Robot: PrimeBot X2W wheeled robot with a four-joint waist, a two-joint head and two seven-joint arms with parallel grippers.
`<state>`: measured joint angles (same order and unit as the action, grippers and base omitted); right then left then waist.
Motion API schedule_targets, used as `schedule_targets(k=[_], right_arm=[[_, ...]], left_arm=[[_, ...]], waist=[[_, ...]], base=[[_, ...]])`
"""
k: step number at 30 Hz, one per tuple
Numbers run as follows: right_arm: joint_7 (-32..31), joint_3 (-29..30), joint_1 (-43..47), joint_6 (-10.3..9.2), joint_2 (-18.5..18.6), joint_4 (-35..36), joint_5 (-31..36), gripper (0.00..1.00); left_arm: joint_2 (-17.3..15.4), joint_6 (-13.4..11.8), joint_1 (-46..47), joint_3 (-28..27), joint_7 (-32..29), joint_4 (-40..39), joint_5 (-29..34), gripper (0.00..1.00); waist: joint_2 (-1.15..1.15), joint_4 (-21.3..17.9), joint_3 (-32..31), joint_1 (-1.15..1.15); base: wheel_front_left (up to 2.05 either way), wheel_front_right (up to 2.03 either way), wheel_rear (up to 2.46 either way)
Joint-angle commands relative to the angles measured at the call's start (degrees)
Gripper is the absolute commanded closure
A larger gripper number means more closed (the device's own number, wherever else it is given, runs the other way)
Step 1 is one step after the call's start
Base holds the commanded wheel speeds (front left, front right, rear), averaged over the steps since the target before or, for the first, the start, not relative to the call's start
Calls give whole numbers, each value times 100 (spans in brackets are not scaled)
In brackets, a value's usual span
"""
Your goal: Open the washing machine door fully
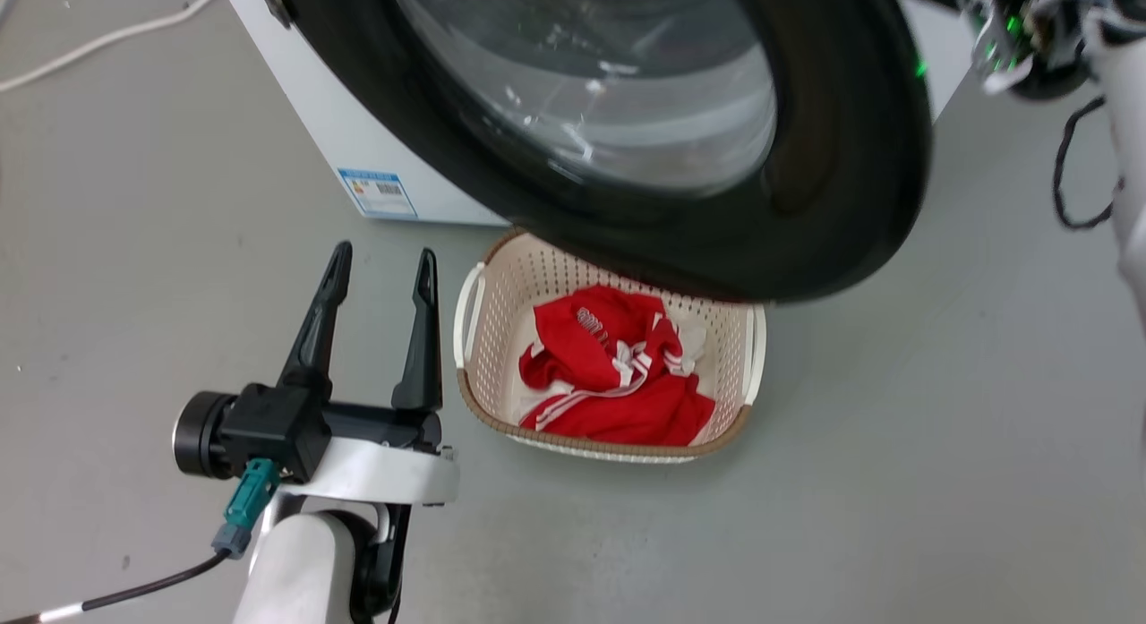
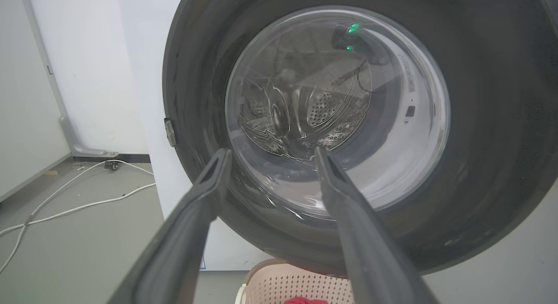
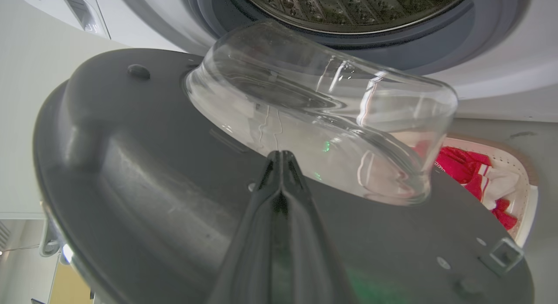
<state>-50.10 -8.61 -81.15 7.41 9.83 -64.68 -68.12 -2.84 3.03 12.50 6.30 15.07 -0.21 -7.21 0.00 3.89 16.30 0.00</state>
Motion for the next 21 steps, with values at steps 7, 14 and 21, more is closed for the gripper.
schedule_targets(k=[7,14,21], right_arm=[[-711,-26,1040,14,-110,562,-319,100],[-1255,-45,1864,14,-282,1176,-593,100],[-1607,-154,2607,14,-517,1897,-782,100]], left_arm=[[-7,46,-381,-58,15,123,110,0],[-7,98,-685,-61,15,204,177,0],[-7,72,-912,-17,15,233,184,0]], waist=[[0,25,-693,0],[0,61,-1126,0],[0,71,-1364,0]], base=[[0,0,0],[0,0,0],[0,0,0]])
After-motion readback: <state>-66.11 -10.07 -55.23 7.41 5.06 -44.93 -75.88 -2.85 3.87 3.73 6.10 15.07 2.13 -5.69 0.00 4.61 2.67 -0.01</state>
